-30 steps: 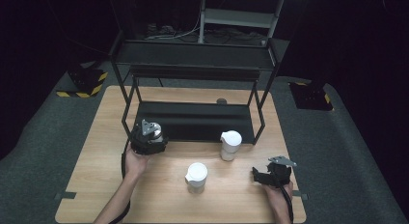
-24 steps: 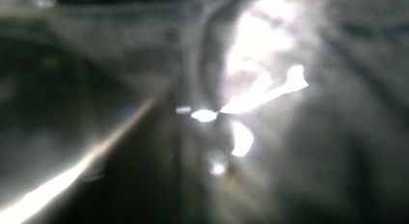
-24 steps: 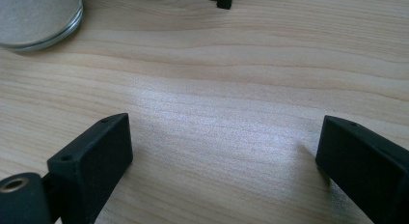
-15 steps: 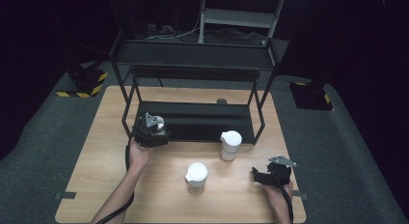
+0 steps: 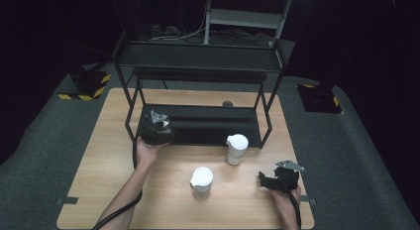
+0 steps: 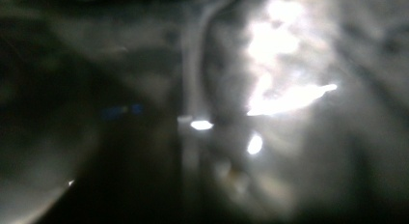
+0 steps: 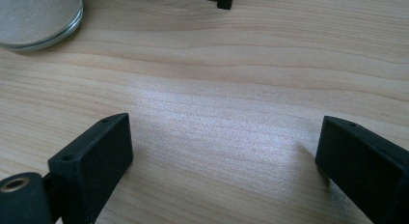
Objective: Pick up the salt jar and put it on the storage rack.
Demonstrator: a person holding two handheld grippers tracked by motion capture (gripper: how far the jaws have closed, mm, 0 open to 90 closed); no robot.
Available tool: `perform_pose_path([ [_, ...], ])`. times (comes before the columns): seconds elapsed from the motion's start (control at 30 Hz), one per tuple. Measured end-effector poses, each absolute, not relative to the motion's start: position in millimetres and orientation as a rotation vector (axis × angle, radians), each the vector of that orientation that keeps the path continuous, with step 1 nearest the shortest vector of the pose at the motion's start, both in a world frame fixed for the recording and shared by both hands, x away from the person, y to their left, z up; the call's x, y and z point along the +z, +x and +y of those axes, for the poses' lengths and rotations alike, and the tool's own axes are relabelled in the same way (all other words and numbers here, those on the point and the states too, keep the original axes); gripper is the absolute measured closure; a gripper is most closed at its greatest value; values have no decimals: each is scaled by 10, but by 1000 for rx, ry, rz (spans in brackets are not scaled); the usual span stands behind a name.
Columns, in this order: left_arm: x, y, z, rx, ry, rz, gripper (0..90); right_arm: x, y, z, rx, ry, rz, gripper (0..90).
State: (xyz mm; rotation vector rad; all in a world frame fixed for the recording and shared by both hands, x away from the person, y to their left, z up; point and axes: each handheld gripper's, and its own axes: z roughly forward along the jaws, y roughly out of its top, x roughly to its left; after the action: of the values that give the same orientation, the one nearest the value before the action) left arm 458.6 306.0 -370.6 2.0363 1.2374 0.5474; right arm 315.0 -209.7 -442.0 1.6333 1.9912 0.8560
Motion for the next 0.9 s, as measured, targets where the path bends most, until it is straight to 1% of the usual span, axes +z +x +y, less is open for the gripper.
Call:
perform_pose_path([
  [0.47, -3842, 4804, 2901, 551, 2058, 1258, 311, -4421, 3148, -2098, 857, 1631, 1992, 60],
  [0.5, -3894, 4798, 2880, 554, 2023, 1273, 311, -4421, 3148, -2097, 856, 1631, 1992, 60],
  [0.63, -3883, 4850, 2886, 549, 2053, 1270, 311, -4421, 3148, -2097, 857, 1631, 1992, 60],
  [0.7, -3933, 4856, 2858, 555, 2021, 1288, 311, -4421, 3148, -2097, 857, 1631, 1992, 60],
  [0.77, -3910, 4904, 2847, 561, 2060, 1281, 311, -4421, 3147, -2097, 857, 1631, 1992, 61],
  [0.9, -3940, 4931, 2821, 570, 2055, 1293, 311, -4422, 3145, -2097, 858, 1630, 1991, 64],
])
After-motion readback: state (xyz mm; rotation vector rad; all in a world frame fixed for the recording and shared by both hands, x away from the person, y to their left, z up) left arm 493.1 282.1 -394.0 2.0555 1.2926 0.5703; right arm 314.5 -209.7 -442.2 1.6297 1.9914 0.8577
